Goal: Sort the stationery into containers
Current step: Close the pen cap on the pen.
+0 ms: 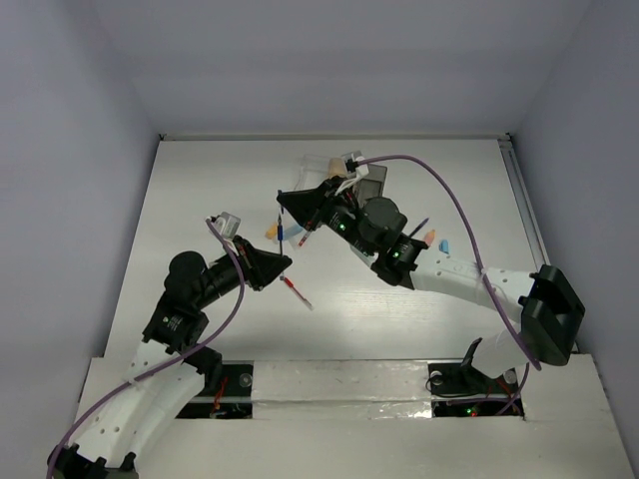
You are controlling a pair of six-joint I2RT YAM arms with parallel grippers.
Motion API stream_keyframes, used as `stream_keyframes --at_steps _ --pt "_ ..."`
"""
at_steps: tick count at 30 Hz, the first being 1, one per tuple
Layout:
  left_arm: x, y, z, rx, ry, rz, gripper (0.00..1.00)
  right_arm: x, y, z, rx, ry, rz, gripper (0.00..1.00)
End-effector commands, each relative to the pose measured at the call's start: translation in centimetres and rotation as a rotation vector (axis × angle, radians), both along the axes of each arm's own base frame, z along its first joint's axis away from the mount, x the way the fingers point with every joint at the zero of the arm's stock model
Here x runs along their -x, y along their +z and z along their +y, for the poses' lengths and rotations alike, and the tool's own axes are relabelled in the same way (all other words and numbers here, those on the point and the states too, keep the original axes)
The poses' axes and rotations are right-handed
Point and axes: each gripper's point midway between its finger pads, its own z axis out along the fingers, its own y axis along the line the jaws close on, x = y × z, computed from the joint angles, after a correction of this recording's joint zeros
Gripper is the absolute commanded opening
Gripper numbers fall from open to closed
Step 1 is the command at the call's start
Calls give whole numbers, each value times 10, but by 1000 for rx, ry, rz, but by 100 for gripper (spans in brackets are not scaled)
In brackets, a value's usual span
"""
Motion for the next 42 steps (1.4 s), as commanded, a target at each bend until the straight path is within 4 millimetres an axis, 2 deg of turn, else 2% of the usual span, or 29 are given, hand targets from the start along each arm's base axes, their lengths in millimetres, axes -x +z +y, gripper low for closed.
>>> stream_keyframes --at_steps 1,19,24,38,42 --pt "-1 13 0 19 9 -47 0 8 29 -5 -76 14 -52 0" --pt "-1 16 2 24 15 -59 0 17 14 11 -26 55 -31 0" --pt "-2 16 2 24 23 -58 0 16 15 9 -11 26 -50 0" --pt "-2 18 4 29 30 -66 0 22 2 26 15 70 -33 0" --pt "0 17 3 28 20 -62 0 20 9 21 6 47 -50 0"
